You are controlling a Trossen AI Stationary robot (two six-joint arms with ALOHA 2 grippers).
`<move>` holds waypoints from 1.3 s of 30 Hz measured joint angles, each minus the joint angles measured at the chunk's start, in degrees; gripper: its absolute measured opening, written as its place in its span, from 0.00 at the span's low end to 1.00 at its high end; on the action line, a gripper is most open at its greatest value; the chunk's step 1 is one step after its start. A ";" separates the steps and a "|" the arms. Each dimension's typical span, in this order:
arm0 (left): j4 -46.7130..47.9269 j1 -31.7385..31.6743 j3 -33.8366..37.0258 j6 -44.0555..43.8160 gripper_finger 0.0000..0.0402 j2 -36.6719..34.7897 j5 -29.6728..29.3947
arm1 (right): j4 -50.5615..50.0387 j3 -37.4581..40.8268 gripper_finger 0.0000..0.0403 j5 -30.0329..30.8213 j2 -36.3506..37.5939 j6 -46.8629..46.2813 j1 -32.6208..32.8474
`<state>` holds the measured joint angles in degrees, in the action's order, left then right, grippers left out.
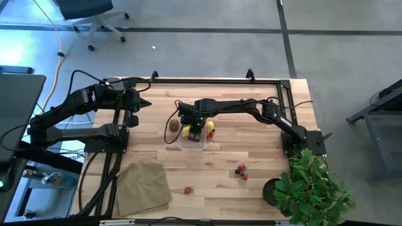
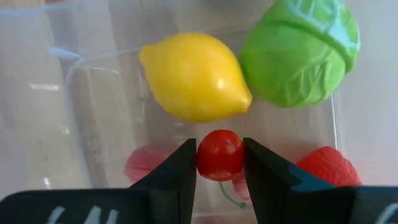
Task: Pick and placing Produce into tupperware
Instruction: Put the cherry into the transparent bin, then put the strawberry into the transparent bin
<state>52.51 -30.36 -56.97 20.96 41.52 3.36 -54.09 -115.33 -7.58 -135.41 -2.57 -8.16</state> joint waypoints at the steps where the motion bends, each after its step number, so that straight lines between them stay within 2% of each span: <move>1: -0.02 0.01 -0.02 0.01 0.00 0.00 -0.01 | -0.05 0.00 0.26 0.00 -0.06 0.00 -0.03; 11: -0.01 0.02 -0.01 0.01 0.00 0.00 0.01 | 1.31 0.00 0.27 -2.48 -0.05 -0.41 -0.87; 20: -0.01 0.01 0.00 0.00 0.00 -0.02 0.00 | 0.75 0.00 0.42 -2.42 -0.03 0.23 -0.85; 24: 0.00 -0.01 0.00 0.01 0.00 0.00 0.00 | 0.37 -0.07 0.45 -2.53 0.41 1.07 -0.87; 33: -0.02 -0.01 0.00 0.00 0.00 -0.02 0.02 | -0.83 -0.13 0.45 0.43 6.91 1.07 -0.85; 39: -0.01 -0.01 0.00 0.00 0.00 -0.01 -0.01 | -7.97 -0.24 0.45 3.48 13.27 1.10 -1.10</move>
<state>52.50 -30.37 -56.97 20.96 41.51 3.36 -62.06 -115.57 -4.10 -122.14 -1.47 -9.26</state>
